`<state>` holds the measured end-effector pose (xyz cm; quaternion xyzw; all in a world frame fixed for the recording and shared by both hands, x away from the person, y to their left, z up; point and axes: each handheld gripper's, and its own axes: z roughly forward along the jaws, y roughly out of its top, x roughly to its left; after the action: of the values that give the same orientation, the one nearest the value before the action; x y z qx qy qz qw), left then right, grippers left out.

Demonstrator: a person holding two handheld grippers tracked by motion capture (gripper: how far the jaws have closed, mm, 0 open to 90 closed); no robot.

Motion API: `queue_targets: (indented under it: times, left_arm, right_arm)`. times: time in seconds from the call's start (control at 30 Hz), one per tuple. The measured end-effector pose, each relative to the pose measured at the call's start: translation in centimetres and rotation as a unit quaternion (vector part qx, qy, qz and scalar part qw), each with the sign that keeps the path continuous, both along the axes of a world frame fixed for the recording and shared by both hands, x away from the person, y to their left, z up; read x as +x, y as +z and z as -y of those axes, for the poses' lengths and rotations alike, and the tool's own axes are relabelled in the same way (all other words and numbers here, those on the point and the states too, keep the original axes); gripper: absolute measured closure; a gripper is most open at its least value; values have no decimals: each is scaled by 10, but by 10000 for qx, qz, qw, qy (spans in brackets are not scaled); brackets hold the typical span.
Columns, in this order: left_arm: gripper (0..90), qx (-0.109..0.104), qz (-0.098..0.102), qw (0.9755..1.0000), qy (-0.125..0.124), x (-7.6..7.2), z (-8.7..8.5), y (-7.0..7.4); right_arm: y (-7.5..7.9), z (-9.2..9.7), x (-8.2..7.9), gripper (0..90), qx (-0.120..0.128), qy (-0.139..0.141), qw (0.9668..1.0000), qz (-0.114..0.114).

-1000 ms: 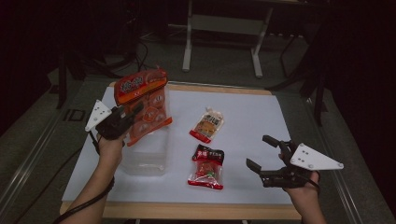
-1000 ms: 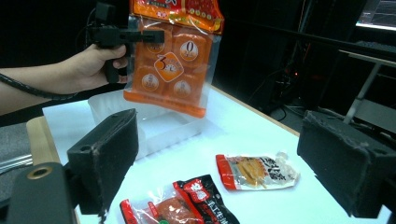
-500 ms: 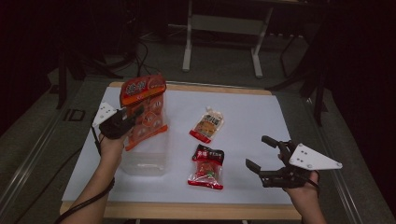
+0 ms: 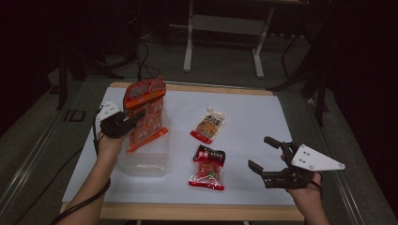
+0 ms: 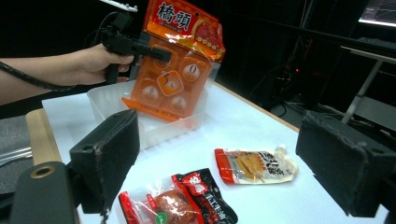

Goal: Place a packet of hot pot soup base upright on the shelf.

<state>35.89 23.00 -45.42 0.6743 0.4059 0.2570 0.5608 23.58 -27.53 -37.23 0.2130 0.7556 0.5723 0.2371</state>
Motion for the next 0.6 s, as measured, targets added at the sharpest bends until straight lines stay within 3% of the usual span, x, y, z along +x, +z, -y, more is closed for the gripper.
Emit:
queue_targets:
  times: [0.13, 0.3, 0.5, 0.6]
  left_arm:
    - [708, -216, -67, 9997, 53, -3, -8, -8]
    - [704, -331, -58, 9994, 77, -6, -16, -15]
    - [691, -340, 28, 9994, 95, -5, -20, -19]
    - [638, -347, 60, 9994, 57, -4, -21, -19]
  right_arm:
    - [-1, -1, 0, 134, -16, 9, 10000, -9]
    - [-4, -2, 1, 134, -20, 24, 10000, -52]
    - [-5, -3, 0, 134, -26, 48, 10000, -76]
    - [-6, -3, 1, 134, -24, 44, 10000, -86]
